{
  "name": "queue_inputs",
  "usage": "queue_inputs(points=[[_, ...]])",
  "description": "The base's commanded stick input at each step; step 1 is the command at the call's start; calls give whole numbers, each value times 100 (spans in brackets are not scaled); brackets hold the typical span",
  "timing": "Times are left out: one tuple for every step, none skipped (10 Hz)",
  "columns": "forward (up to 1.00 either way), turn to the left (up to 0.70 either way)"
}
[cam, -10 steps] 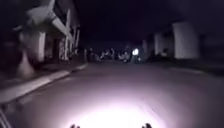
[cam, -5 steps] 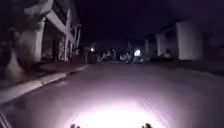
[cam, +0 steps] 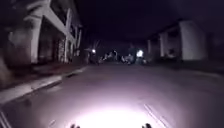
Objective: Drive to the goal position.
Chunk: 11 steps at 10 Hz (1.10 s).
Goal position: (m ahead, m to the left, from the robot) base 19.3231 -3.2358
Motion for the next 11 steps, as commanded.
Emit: queue_inputs(points=[[85,0],[85,0],[85,0],[85,0],[85,0],[85,0],[85,0],[85,0],[85,0],[85,0],[85,0]])
